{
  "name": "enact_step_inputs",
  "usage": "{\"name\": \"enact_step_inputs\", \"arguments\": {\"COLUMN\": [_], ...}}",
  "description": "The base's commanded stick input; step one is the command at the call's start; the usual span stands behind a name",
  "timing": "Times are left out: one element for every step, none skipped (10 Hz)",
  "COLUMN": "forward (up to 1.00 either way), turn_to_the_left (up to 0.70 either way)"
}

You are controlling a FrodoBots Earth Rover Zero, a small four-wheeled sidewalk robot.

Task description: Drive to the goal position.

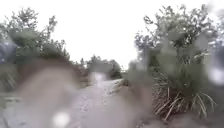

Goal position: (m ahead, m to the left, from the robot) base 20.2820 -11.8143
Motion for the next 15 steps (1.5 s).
{"name": "enact_step_inputs", "arguments": {"forward": [0.45,0.45,0.45,0.45,0.45,0.45,0.45,0.45,0.45,0.45,0.45,0.45,0.45,0.45,0.45], "turn_to_the_left": [0.00,0.01,0.11,0.25,0.06,0.00,0.00,0.00,0.00,0.00,0.00,0.00,0.00,0.00,0.00]}}
